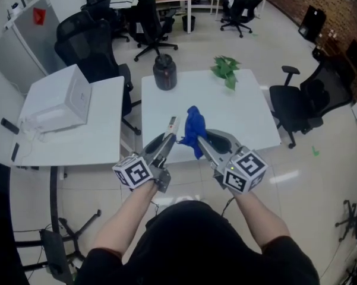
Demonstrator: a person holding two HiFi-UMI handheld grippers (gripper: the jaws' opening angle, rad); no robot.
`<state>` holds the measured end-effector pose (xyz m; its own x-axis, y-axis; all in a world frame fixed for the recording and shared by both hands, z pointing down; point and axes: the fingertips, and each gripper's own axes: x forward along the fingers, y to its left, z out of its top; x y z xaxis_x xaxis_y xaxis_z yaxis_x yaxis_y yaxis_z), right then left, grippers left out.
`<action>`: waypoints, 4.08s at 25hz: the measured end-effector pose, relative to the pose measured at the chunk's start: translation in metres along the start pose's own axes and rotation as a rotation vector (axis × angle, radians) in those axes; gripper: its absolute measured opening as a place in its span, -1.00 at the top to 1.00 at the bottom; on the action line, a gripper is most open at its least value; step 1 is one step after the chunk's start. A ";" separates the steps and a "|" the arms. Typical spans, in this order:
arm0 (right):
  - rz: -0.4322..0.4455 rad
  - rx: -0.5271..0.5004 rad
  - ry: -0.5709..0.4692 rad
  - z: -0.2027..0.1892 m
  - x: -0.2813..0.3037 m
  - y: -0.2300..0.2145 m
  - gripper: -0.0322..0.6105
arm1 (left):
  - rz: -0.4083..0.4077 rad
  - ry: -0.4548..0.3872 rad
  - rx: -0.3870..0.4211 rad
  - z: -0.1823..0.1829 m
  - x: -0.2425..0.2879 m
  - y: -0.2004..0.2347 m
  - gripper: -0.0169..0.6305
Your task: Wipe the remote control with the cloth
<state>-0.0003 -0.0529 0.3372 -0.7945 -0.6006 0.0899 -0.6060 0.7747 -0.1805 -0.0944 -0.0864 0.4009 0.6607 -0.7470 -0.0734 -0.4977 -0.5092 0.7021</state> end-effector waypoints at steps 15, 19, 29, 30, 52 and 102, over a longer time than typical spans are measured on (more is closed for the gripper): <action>0.111 0.072 0.096 -0.052 0.034 0.029 0.68 | -0.294 -0.080 -0.452 0.006 -0.002 -0.031 0.31; 0.052 0.056 0.073 -0.037 0.032 0.001 0.68 | -0.350 0.006 -0.431 -0.005 -0.003 -0.043 0.31; 0.045 0.021 0.004 -0.006 0.020 -0.008 0.68 | -0.332 -0.078 -0.435 0.013 -0.001 -0.031 0.31; 0.070 0.016 0.016 -0.010 0.021 0.003 0.68 | -0.323 -0.106 -0.440 0.021 -0.001 -0.026 0.31; -0.006 0.041 0.047 -0.017 0.018 -0.034 0.68 | -0.300 0.154 -0.214 -0.031 -0.001 -0.041 0.31; -0.195 -0.081 0.662 -0.229 0.021 -0.205 0.68 | 0.830 0.504 0.477 -0.159 -0.014 0.220 0.19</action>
<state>0.0988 -0.1789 0.6003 -0.5115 -0.5034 0.6963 -0.7210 0.6923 -0.0292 -0.1234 -0.1199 0.6687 0.1176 -0.7293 0.6740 -0.9918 -0.1206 0.0425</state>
